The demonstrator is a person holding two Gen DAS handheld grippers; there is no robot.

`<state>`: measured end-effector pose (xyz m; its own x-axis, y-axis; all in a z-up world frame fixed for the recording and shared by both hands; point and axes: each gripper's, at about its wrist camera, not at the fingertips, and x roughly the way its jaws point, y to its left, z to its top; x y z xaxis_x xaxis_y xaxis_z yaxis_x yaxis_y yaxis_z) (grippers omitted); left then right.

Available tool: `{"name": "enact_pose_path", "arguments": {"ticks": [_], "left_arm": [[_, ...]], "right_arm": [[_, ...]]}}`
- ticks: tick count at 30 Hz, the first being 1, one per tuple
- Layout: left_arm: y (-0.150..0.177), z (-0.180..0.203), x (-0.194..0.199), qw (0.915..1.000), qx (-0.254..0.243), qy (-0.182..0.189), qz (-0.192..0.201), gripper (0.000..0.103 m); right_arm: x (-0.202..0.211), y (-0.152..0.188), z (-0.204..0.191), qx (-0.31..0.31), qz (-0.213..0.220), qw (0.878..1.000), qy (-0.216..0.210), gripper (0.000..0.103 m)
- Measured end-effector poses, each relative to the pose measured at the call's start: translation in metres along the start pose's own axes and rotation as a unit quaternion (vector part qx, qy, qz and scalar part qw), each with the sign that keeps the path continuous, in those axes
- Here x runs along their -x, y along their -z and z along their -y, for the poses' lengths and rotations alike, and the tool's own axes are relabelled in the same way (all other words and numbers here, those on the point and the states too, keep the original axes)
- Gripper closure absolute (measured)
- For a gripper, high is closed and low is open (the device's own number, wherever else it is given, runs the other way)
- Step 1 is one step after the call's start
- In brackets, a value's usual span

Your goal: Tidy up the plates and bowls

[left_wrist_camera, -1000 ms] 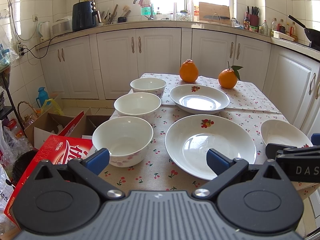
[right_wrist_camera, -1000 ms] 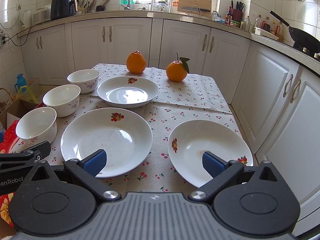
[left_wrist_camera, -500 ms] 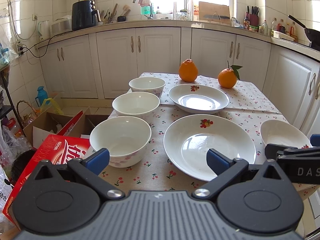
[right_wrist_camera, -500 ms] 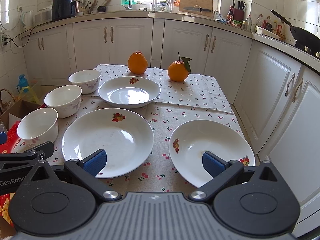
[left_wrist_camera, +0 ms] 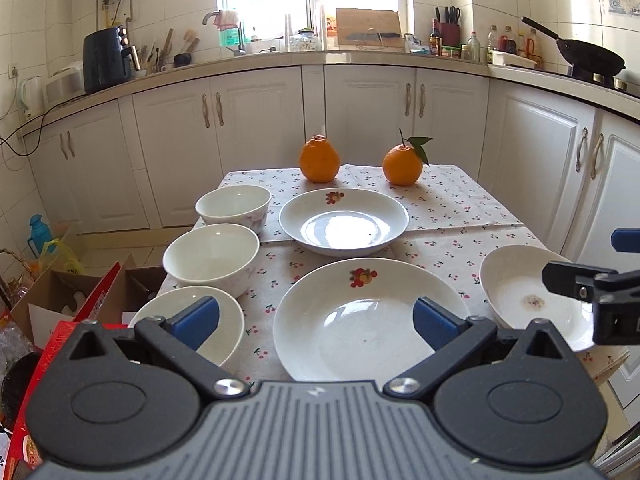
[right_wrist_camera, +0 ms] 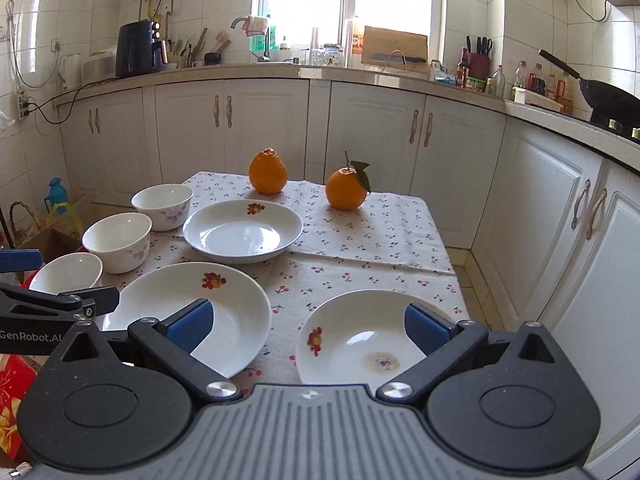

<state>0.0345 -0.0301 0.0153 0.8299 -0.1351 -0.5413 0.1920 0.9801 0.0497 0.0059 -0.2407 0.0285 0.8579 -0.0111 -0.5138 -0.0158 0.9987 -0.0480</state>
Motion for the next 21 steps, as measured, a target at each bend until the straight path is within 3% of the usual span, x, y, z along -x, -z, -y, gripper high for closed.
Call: {"name": "enact_pose_path", "arguments": {"ticks": [6,13,21], "left_arm": [[-0.012,0.022,-0.022,0.9991,-0.003,0.042,-0.001,0.001],[-0.023,0.052,-0.053,0.9969,-0.030,0.072,0.001,0.001],[-0.035,0.089,-0.089,0.9910,-0.071,0.112,-0.015,0.001]], "right_arm": [[-0.010,0.012,0.043,-0.009,0.004,1.000,-0.001,0.000],[-0.025,0.039,0.087,-0.016,-0.045,0.999,0.007,0.000],[-0.039,0.070,0.109,-0.036,-0.087,0.995,-0.008,0.000]]}}
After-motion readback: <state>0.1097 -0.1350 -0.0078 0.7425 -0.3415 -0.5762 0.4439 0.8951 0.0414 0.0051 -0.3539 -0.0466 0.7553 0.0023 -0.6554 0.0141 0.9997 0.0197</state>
